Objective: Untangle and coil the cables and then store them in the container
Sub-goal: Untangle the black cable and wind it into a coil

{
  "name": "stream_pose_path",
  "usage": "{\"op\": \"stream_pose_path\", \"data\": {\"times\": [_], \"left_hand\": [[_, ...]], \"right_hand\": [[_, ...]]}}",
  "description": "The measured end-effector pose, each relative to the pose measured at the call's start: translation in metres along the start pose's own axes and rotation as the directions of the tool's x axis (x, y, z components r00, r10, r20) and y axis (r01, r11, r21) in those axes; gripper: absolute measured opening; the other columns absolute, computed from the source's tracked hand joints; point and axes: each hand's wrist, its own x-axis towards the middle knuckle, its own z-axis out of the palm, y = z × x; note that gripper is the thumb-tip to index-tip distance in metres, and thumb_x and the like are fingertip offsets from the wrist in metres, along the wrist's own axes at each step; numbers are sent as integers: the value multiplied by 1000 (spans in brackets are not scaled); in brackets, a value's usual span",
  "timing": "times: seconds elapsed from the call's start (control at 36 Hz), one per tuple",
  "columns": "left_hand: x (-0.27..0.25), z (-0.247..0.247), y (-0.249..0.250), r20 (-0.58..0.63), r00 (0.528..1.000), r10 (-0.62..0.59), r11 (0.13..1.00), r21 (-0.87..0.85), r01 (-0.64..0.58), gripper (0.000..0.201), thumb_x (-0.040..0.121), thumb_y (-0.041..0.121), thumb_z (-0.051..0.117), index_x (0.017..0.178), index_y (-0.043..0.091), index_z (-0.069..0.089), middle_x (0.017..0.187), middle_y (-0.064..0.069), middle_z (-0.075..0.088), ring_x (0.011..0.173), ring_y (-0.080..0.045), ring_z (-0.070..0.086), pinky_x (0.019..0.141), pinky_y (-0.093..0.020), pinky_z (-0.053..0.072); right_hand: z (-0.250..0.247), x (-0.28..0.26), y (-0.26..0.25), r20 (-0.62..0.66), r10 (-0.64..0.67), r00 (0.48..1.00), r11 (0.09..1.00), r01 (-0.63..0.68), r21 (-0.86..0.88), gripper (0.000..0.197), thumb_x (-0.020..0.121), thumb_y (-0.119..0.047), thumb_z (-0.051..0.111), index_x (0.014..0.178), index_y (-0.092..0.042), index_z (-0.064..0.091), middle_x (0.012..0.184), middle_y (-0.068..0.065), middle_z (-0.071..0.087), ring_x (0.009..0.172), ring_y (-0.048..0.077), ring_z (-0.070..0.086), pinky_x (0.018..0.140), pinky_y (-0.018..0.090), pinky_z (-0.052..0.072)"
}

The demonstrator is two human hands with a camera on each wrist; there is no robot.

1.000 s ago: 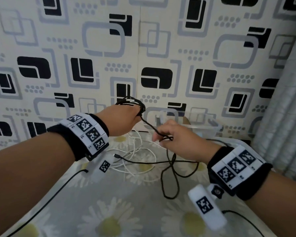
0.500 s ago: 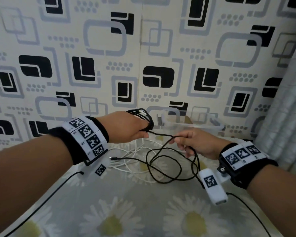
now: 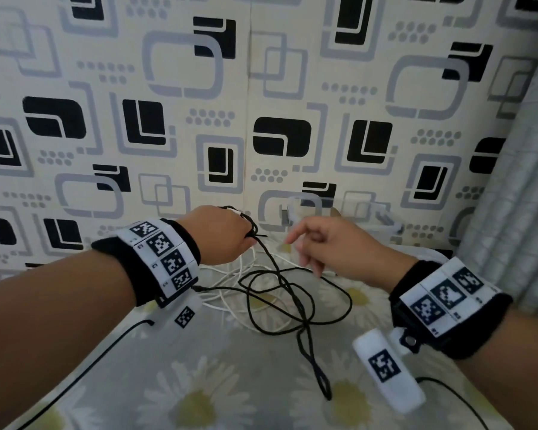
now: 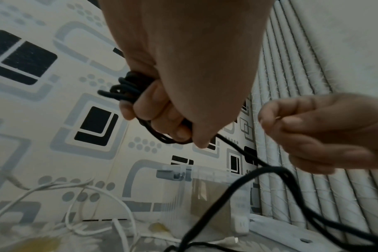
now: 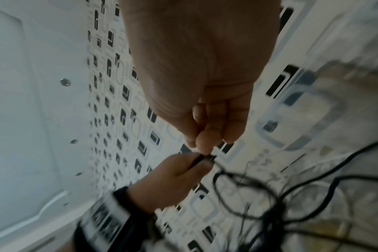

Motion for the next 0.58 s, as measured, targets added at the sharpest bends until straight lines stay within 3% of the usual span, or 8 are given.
{"op": "stream_pose_path", "data": {"times": [0.11,0.17,0.25,0.31,0.36,0.42,0.5,0.58], "left_hand": [[2,-7,8,12,1000,-28,999,-32,29,35,102,46,27,87,21,45,82,6,46,77,-18,47,73,-34,46],[2,-9,9,-2,1000,-27,999,-29,27,35,102,46,28,87,21,45,83,6,46,80,-18,49,74,-34,46],[2,-9,7,-7,999,-39,999,-24,38,35,103,47,27,86,21,44,85,4,50,81,-20,51,72,-34,46],[3,-7,3,-10,999,-50,999,-16,50,36,102,48,27,86,20,44,85,2,53,77,-21,50,68,-33,45],[4,-4,-3,-27,998,-64,998,-8,63,36,102,48,26,88,21,45,88,1,58,76,-21,50,65,-32,42],[4,-2,-9,-25,997,-76,997,-11,76,36,102,47,26,87,21,45,91,0,60,76,-20,51,64,-32,41],[2,3,-19,4,996,-94,996,-4,94,35,102,47,27,89,21,46,90,3,57,79,-19,49,66,-32,41],[1,9,-24,36,995,-98,995,26,97,39,102,49,26,99,20,52,99,2,60,85,-18,52,67,-32,43]], "right_hand": [[26,-2,-13,213,-6,977,999,15,-42,36,96,0,42,122,-18,59,80,6,70,54,12,61,62,20,49],[36,1,-14,295,61,953,989,-17,-149,44,96,-4,43,138,-18,46,92,6,72,59,13,64,60,17,49],[44,1,-12,385,196,902,950,-77,-303,63,97,-20,50,152,-25,18,113,6,68,75,22,71,73,32,59],[42,-1,-14,402,263,877,906,-82,-415,72,96,-33,55,153,-28,12,137,7,53,86,22,69,85,39,57],[37,-4,-16,403,260,877,828,12,-561,69,94,-45,54,151,-27,20,147,3,42,107,21,62,96,34,48],[34,-8,-16,420,229,878,783,90,-615,56,93,-53,51,142,-29,38,140,0,50,117,18,53,98,30,41],[28,-11,-14,361,166,917,861,44,-507,32,90,-51,58,109,-27,65,114,-9,64,100,8,59,93,32,48],[13,-9,-14,225,81,971,930,8,-368,16,87,-37,68,93,-23,73,93,-8,72,84,8,65,81,29,54]]}}
